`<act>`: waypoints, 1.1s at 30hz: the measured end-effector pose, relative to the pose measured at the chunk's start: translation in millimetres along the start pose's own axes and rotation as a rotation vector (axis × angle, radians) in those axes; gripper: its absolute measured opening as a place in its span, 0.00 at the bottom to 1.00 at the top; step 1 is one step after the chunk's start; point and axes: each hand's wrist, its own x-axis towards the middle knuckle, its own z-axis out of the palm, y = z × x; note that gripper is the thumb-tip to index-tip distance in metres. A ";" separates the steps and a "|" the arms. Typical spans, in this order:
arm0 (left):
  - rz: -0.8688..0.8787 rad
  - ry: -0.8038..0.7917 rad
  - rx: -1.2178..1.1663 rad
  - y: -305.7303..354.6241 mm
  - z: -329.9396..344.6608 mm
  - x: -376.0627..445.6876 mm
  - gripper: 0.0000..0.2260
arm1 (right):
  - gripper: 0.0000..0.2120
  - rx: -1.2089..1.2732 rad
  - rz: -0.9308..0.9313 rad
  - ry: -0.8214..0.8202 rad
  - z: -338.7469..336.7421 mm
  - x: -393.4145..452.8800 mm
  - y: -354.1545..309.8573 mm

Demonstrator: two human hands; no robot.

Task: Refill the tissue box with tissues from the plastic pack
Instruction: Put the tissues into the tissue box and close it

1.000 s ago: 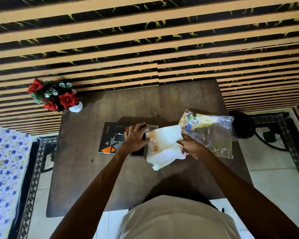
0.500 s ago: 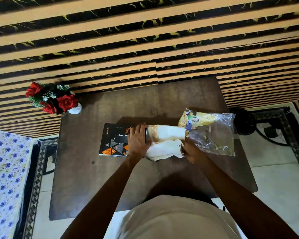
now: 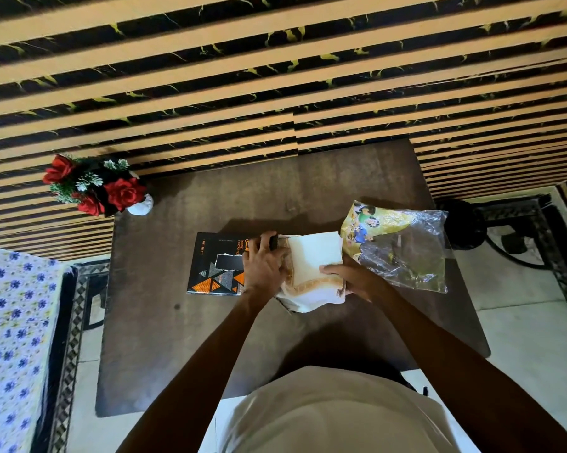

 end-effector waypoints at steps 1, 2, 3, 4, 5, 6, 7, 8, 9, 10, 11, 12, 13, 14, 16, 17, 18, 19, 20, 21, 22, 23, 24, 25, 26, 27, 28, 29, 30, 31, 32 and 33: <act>0.002 -0.032 0.035 1.1 0.0 -0.1 0.22 | 0.20 -0.005 -0.012 0.028 -0.8 2.9 1.6; 0.002 -0.062 0.057 1.4 -0.2 0.1 0.26 | 0.20 0.004 -0.040 0.036 -1.1 3.4 1.4; 0.006 -0.083 0.064 1.1 -0.4 0.5 0.29 | 0.21 0.010 -0.077 0.038 -2.5 4.3 2.2; 0.012 -0.096 0.057 -0.1 -0.9 1.2 0.31 | 0.22 0.006 -0.116 0.040 -3.2 2.2 1.1; 0.019 -0.098 0.041 -1.8 -1.2 1.3 0.31 | 0.23 -0.009 -0.148 0.050 -1.9 -1.2 -0.3; 0.030 -0.091 0.029 -3.3 -1.6 1.2 0.30 | 0.25 -0.053 -0.185 0.092 -0.7 -2.0 -0.3; 0.041 -0.079 0.022 -4.8 -1.4 0.7 0.28 | 0.25 -0.114 -0.226 0.157 1.6 -2.0 -0.2; 0.047 -0.067 0.014 -5.7 -1.0 0.3 0.26 | 0.24 -0.192 -0.269 0.223 5.3 -2.1 -1.7; 0.048 -0.060 0.007 -6.3 0.0 -0.5 0.24 | 0.24 -0.284 -0.321 0.278 10.3 -2.6 -3.6; 0.044 -0.056 0.002 -6.8 1.0 -0.9 0.23 | 0.23 -0.354 -0.359 0.299 14.9 -1.1 -5.3; 0.042 -0.044 -0.004 -6.6 2.2 -1.6 0.22 | 0.23 -0.376 -0.366 0.298 18.5 0.2 -6.6; 0.042 -0.024 -0.014 -6.4 3.4 -2.2 0.20 | 0.23 -0.349 -0.344 0.267 20.8 -0.1 -7.8; 0.041 -0.002 -0.027 -6.1 3.8 -2.6 0.19 | 0.22 -0.288 -0.317 0.257 22.0 1.5 -8.4; 0.042 0.009 -0.041 -5.8 3.4 -2.8 0.19 | 0.23 -0.237 -0.278 0.248 21.2 1.9 -8.9; 0.049 -0.007 -0.067 -6.3 2.0 -2.6 0.21 | 0.27 -0.158 -0.223 0.255 16.5 5.7 -5.5; 0.052 -0.019 -0.080 -7.3 0.4 -2.4 0.23 | 0.29 -0.115 -0.207 0.234 12.7 11.1 0.1; 0.055 -0.021 -0.091 -8.1 -1.2 -1.6 0.25 | 0.29 -0.049 -0.202 0.198 11.6 9.9 2.0; 0.061 -0.020 -0.102 -9.3 -2.2 -1.0 0.25 | 0.27 0.025 -0.194 0.168 9.5 12.4 6.5; 0.066 -0.025 -0.109 -10.3 -2.8 0.0 0.25 | 0.26 0.073 -0.190 0.147 9.4 9.8 7.6; 0.072 -0.034 -0.112 -11.4 -2.8 0.6 0.25 | 0.26 0.106 -0.186 0.147 10.1 9.9 10.5; 0.081 -0.043 -0.108 -12.5 -2.4 0.7 0.25 | 0.26 0.115 -0.185 0.137 11.6 7.1 11.6; 0.092 -0.052 -0.097 -13.6 -1.6 0.6 0.25 | 0.26 0.142 -0.177 0.129 12.4 9.0 15.0; 0.104 -0.062 -0.085 -14.6 -0.7 0.5 0.25 | 0.25 0.171 -0.157 0.112 13.5 9.1 17.1; 0.110 -0.075 -0.076 -15.8 0.3 0.4 0.25 | 0.24 0.228 -0.131 0.097 14.9 11.2 20.5; 0.112 -0.085 -0.075 -16.1 0.7 0.4 0.25 | 0.24 0.247 -0.109 0.092 17.2 10.7 21.7; 0.110 -0.095 -0.078 -16.6 0.8 0.7 0.25 | 0.24 0.248 -0.106 0.100 19.9 11.4 22.9; 0.114 -0.099 -0.080 -16.4 0.2 0.9 0.26 | 0.25 0.209 -0.112 0.126 22.7 10.3 21.8; 0.116 -0.097 -0.079 -16.1 -0.7 1.1 0.26 | 0.25 0.176 -0.130 0.143 24.6 11.9 22.1; 0.116 -0.099 -0.074 -16.1 -1.0 0.5 0.27 | 0.25 0.137 -0.142 0.142 27.6 12.2 21.2; 0.111 -0.106 -0.072 -15.6 -1.9 -0.4 0.27 | 0.25 0.116 -0.147 0.134 30.4 14.7 20.7; 0.109 -0.109 -0.072 -15.8 -2.0 -1.6 0.27 | 0.26 0.080 -0.147 0.140 33.0 15.6 18.1; 0.113 -0.107 -0.077 -16.1 -1.8 -2.8 0.27 | 0.26 0.049 -0.145 0.152 34.2 16.8 15.7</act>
